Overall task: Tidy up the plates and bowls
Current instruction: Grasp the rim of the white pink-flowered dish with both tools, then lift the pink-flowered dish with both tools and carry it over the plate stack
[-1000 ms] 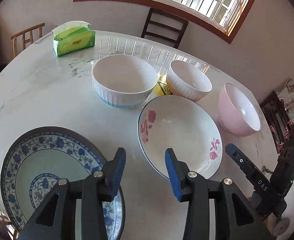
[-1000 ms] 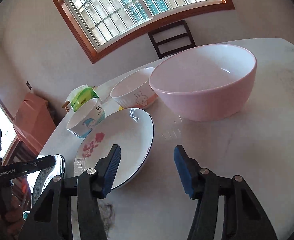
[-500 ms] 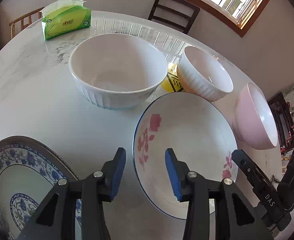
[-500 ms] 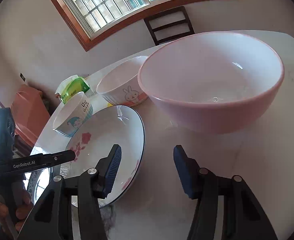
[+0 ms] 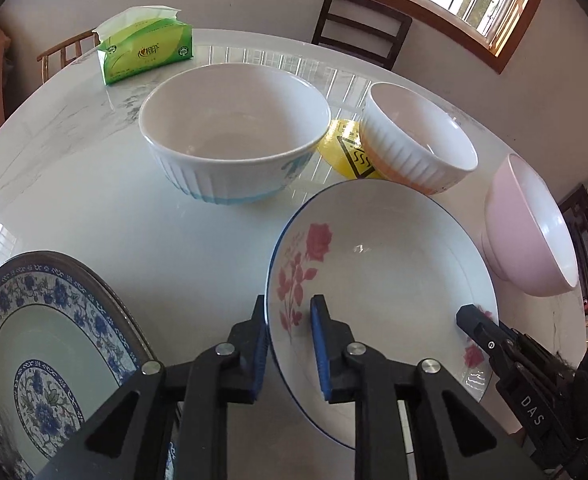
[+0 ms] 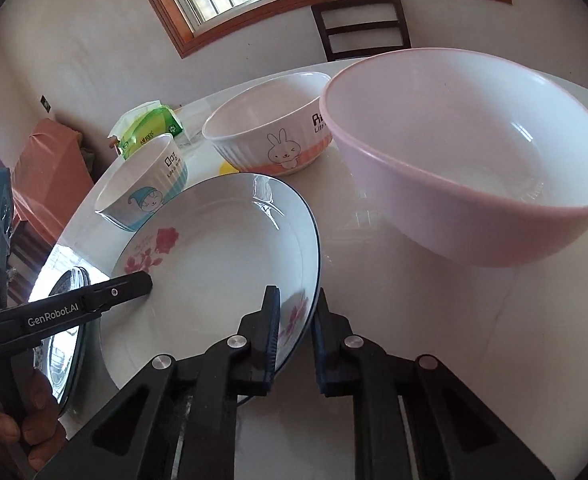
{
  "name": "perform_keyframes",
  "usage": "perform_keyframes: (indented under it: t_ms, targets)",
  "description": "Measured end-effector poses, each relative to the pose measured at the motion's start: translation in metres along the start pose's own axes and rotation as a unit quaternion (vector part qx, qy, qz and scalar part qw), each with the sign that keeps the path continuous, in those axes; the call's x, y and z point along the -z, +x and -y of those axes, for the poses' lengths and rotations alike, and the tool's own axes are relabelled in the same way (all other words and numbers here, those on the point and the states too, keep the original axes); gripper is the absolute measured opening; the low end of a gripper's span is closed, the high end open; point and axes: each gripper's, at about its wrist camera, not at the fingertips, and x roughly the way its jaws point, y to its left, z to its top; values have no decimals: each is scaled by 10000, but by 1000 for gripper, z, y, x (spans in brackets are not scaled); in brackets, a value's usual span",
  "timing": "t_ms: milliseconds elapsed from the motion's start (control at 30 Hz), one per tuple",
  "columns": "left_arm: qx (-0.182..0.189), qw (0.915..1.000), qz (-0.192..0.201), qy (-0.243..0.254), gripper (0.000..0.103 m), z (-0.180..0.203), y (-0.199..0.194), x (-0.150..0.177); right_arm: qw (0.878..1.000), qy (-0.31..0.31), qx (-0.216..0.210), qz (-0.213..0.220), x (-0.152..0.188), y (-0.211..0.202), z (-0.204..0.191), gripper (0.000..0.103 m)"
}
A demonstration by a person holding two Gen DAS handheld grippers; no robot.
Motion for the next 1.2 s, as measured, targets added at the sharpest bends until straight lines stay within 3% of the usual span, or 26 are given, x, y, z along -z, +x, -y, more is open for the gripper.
perform_keyframes:
  t_ms: [467,700,967,1200]
  targets:
    - [387,9991,159,-69,19,14,-37,41,9998,-16,-8,187,38,-38,1,15]
    - [382,9988,314,54,19,21,-62,68,9995,111,-151,237,66,-62,0,15]
    - [358,9981,483,-103,19,1,-95,94,9992,-58,-338,208,92,-82,-27,16]
    - [126,9966,748,-327,19,-30,-131,115,9971,-460,-573,204,97,-90,-69,16]
